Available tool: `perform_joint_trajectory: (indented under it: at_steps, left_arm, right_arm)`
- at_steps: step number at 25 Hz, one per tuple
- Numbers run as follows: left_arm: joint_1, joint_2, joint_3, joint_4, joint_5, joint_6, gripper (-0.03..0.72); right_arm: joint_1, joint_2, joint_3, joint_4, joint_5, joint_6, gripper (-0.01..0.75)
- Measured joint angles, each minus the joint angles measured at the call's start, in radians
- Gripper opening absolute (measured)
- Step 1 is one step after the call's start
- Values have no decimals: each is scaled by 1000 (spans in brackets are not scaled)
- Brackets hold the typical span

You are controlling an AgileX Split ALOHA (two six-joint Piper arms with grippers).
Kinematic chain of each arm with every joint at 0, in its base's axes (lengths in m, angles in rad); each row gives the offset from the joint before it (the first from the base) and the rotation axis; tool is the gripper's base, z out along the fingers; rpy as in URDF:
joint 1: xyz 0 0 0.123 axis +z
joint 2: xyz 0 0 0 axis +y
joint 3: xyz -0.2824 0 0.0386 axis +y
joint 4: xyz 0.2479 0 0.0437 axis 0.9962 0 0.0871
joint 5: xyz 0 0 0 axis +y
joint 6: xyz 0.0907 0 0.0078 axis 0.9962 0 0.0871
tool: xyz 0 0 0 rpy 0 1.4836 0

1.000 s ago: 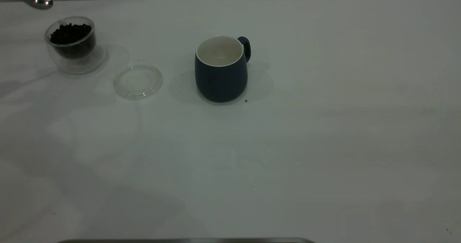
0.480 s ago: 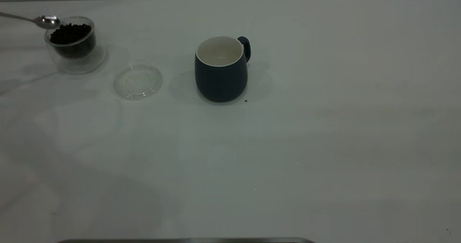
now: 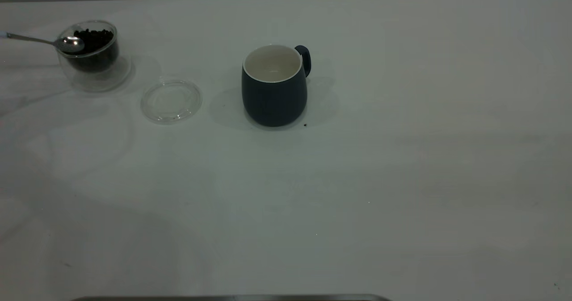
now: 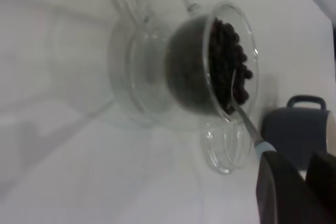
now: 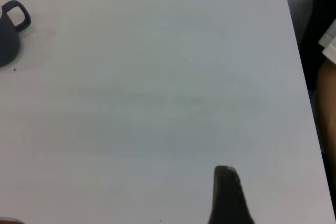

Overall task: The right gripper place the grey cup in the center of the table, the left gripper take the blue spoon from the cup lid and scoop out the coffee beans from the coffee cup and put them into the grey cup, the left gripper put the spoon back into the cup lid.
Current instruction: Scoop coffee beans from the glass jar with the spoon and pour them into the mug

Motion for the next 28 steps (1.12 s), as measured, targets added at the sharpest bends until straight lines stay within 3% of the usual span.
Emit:
perform_joint_trajectory:
  at_steps: [28]
  left_arm:
    - [-71,48,-1,-78,-85,-45,129]
  right_arm:
    - [0,0,0,0,0,0,462]
